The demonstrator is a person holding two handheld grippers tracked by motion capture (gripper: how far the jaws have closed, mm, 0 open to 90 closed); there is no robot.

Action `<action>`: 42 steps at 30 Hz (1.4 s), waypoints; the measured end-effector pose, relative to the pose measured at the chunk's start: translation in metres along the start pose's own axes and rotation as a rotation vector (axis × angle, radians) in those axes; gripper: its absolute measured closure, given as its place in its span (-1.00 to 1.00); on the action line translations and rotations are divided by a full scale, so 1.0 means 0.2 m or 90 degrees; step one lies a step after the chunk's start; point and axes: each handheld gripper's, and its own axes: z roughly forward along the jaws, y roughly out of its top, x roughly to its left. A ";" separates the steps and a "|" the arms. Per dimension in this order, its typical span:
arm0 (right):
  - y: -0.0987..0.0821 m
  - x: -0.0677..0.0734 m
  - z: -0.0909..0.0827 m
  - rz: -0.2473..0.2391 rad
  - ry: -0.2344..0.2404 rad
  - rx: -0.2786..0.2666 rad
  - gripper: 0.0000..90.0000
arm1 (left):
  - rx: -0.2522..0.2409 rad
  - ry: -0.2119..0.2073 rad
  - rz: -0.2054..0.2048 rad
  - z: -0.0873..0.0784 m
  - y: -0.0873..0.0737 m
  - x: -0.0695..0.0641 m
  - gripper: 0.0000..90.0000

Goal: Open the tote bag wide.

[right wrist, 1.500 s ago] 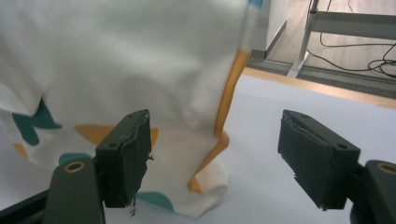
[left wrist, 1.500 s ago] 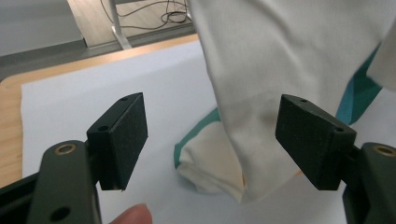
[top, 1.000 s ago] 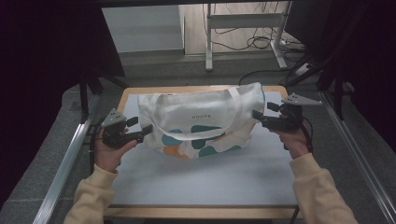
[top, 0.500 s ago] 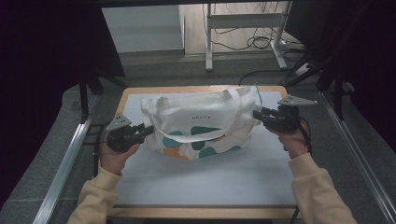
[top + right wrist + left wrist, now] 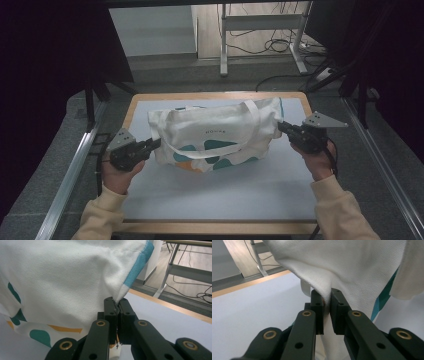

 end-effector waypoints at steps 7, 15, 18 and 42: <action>-0.10 0.04 -0.03 -0.003 0.005 0.009 0.91 | 0.008 0.003 0.031 -0.01 -0.07 -0.06 0.84; -0.22 0.06 0.03 0.009 0.014 0.050 0.91 | 0.042 0.001 0.022 0.05 -0.15 -0.06 0.85; -0.25 0.06 0.06 0.015 0.015 0.054 0.91 | 0.048 0.002 0.024 0.06 -0.16 -0.06 0.86; -0.43 0.07 0.21 0.013 0.013 0.145 0.91 | 0.129 0.005 0.035 0.20 -0.30 -0.06 0.91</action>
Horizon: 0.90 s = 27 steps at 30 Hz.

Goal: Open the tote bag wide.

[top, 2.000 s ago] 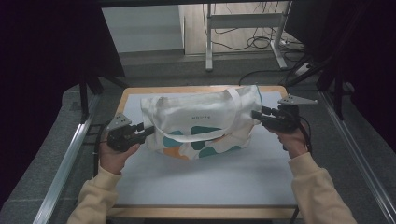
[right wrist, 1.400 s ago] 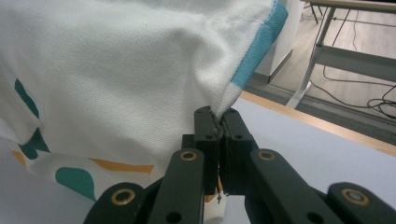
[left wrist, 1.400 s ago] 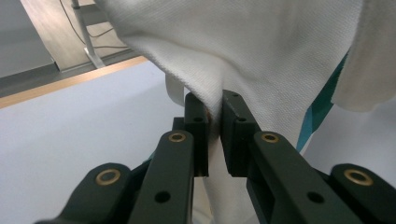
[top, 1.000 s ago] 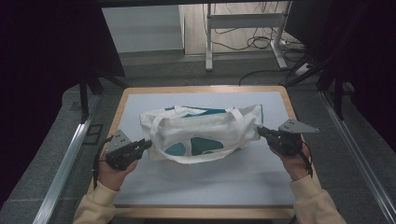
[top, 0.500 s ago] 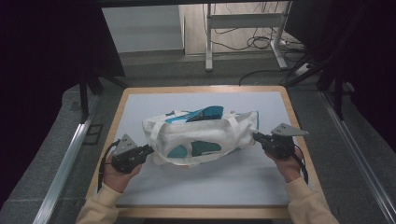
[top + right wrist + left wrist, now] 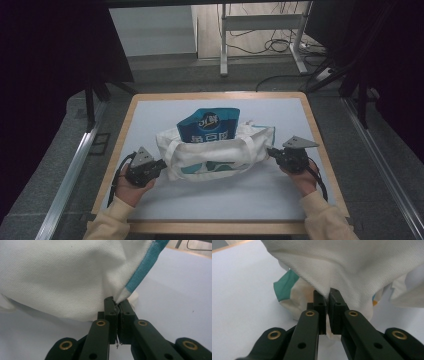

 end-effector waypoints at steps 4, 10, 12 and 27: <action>-0.03 0.00 0.03 0.002 0.004 0.022 0.91 | 0.021 -0.002 -0.003 0.03 -0.02 0.01 0.91; -0.05 0.01 0.06 0.002 0.011 0.038 0.91 | 0.050 -0.012 -0.016 0.09 -0.04 0.02 0.91; -0.06 0.01 0.06 0.003 0.014 0.041 0.91 | 0.056 -0.014 -0.020 0.11 -0.04 0.03 0.91; -0.01 -0.01 -0.07 0.050 -0.027 -0.025 -0.02 | -0.012 -0.004 -0.054 -0.09 -0.03 0.05 0.27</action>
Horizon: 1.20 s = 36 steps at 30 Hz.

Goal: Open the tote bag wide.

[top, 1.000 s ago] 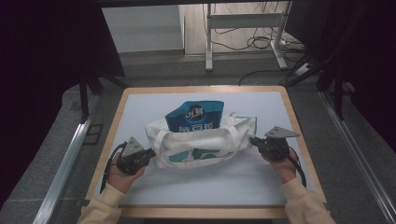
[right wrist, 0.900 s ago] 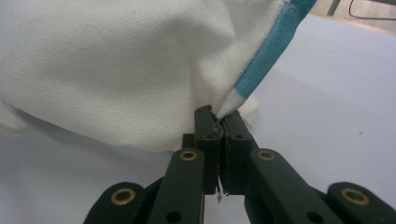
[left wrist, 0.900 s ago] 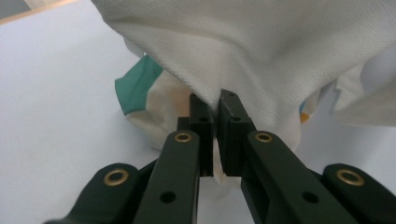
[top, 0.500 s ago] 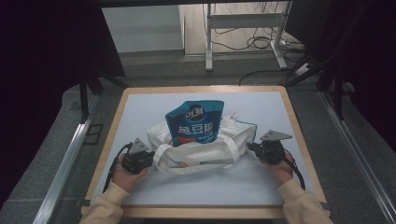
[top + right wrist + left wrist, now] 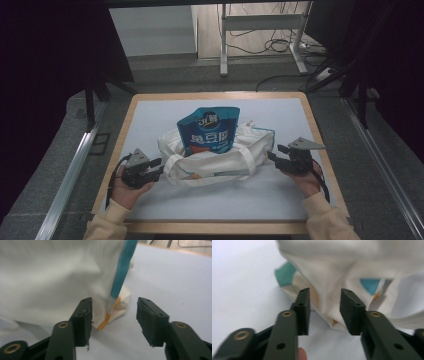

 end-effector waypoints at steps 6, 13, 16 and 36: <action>0.09 0.01 -0.09 0.007 0.001 -0.045 -0.12 | -0.066 0.010 -0.035 -0.16 0.08 0.02 0.19; 0.28 0.07 -0.12 -0.007 0.027 -0.086 -0.14 | -0.104 0.010 -0.034 -0.20 0.27 -0.01 0.03; 0.36 0.10 -0.10 -0.027 0.034 -0.097 -0.07 | -0.108 0.010 -0.015 -0.17 0.36 -0.02 0.00; 0.29 0.20 0.14 -0.050 0.125 0.025 0.87 | 0.043 -0.064 -0.022 0.10 0.22 -0.03 0.86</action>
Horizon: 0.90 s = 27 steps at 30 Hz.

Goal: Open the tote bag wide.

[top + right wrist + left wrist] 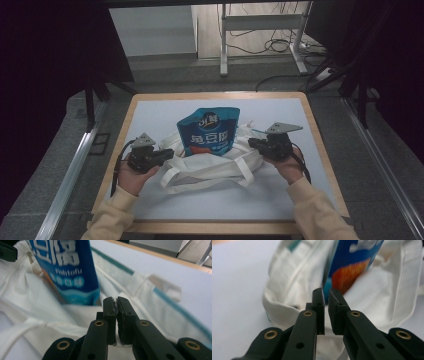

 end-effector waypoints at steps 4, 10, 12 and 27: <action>-0.07 0.00 0.01 0.007 0.003 0.008 0.88 | 0.022 -0.001 0.005 0.05 -0.03 -0.01 0.86; -0.18 -0.01 0.04 0.019 0.011 0.031 0.91 | 0.028 0.001 0.003 0.08 -0.06 -0.02 0.90; -0.21 -0.01 0.05 0.021 0.013 0.035 0.91 | 0.035 0.000 0.001 0.09 -0.07 -0.01 0.92; -0.33 -0.01 0.08 0.033 0.024 0.064 0.94 | 0.052 0.005 0.006 0.14 -0.13 -0.02 0.99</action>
